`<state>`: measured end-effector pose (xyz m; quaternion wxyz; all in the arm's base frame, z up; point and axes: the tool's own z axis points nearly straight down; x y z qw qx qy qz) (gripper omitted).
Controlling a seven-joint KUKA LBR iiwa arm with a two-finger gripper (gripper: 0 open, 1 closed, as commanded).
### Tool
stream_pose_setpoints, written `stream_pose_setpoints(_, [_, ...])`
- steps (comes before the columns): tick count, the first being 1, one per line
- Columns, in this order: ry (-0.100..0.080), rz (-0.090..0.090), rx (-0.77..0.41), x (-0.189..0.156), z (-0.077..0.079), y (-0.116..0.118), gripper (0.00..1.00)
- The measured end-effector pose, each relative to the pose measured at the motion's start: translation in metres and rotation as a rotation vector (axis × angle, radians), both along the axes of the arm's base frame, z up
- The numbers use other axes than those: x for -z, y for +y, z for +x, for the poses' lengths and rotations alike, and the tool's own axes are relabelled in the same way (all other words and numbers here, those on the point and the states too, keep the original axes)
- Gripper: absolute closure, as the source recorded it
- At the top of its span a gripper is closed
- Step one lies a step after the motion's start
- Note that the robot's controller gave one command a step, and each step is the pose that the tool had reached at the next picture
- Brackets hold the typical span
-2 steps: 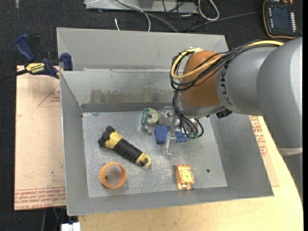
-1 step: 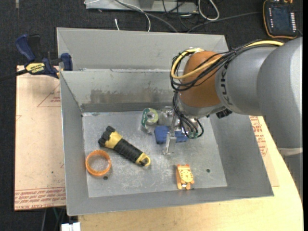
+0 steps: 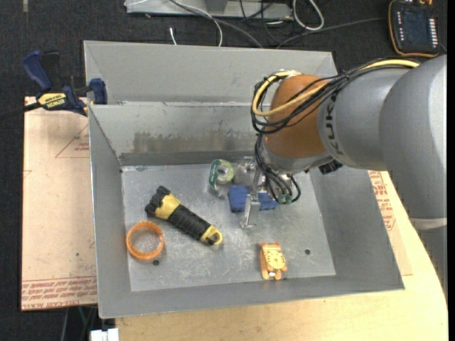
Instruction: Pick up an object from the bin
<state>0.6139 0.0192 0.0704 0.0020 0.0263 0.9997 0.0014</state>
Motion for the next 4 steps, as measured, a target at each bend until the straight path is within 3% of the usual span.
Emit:
stream_pose_setpoints(1, [-0.001, 0.0, -0.001, 0.0, 0.0, 0.0, 0.0])
stream_pose_setpoints(2, [-0.004, 0.001, -0.001, -0.001, 0.001, 0.001, 1.0])
stream_pose_setpoints(4, [0.007, 0.001, -0.001, -0.016, -0.002, 0.001, 1.0])
